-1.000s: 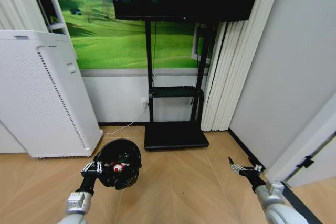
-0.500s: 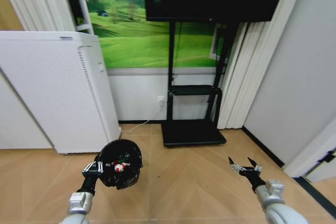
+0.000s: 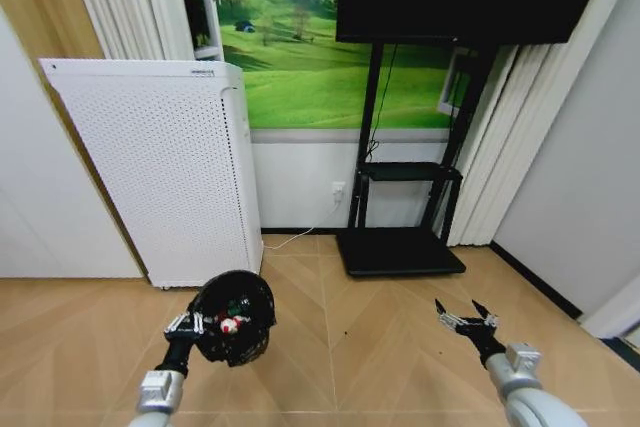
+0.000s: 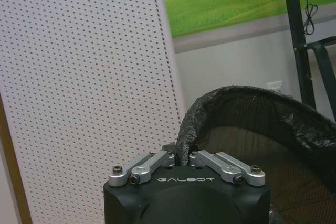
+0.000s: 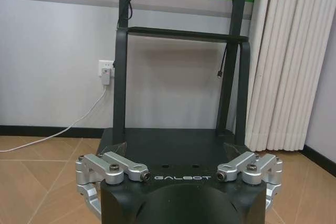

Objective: Pick up the trash bin and place the garbage on the floor into it.

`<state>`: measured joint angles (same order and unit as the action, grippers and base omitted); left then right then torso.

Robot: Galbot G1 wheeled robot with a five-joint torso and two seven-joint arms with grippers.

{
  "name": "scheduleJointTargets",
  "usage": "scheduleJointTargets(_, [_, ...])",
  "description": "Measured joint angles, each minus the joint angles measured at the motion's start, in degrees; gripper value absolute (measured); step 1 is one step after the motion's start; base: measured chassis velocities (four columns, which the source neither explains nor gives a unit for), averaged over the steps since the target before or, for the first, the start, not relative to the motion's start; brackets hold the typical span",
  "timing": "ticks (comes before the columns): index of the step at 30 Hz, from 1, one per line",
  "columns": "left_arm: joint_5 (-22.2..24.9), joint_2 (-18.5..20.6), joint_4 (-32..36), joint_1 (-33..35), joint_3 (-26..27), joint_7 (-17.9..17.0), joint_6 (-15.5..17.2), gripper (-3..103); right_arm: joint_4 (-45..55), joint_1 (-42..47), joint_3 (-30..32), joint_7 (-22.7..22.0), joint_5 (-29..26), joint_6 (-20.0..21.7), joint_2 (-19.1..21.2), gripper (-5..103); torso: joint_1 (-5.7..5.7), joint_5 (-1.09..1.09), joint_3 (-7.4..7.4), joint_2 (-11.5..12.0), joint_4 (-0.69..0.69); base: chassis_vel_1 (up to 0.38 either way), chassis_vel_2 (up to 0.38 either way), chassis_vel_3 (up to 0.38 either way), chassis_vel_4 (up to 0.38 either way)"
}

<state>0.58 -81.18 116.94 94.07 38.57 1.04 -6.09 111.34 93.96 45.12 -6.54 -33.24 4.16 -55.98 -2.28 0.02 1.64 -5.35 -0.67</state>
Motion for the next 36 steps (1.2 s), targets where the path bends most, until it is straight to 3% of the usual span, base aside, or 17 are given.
scheduleJointTargets(6, [-0.45,0.89,1.19,3.51,0.09,-1.32,2.08,6,-0.01,0.0,0.01,-0.01,0.0,0.0,0.0,100,0.0,-0.01,0.0,-0.01,0.02,-0.002,-0.116,-0.036,0.114])
scheduleJointTargets(14, [0.84,4.09,1.44,9.71,5.19,-3.48,4.88,6,-0.01,0.01,0.01,-0.01,0.0,0.0,0.0,100,0.03,-0.02,-0.03,-0.01,0.01,0.118,-0.076,-0.132,0.085])
scheduleJointTargets(21, [3.56,3.84,-1.58,11.66,6.43,-4.34,5.21,6,-0.01,0.0,0.01,-0.01,0.0,0.0,0.0,100,0.01,-0.02,-0.01,0.0,0.03,-0.021,0.012,0.018,-0.003])
scheduleJointTargets(27, [7.97,2.29,-4.19,11.82,4.01,-4.74,5.26,6,-0.01,0.0,0.01,-0.01,0.0,0.0,0.0,100,0.0,-0.03,-0.01,0.0,0.01,0.0,0.0,0.0,0.0])
scheduleJointTargets(36, [12.93,1.91,-5.88,11.41,3.0,-3.51,3.32,6,-0.01,0.0,0.01,-0.01,0.0,0.0,0.0,100,0.01,-0.02,-0.01,0.0,0.01,0.0,0.0,0.0,0.0])
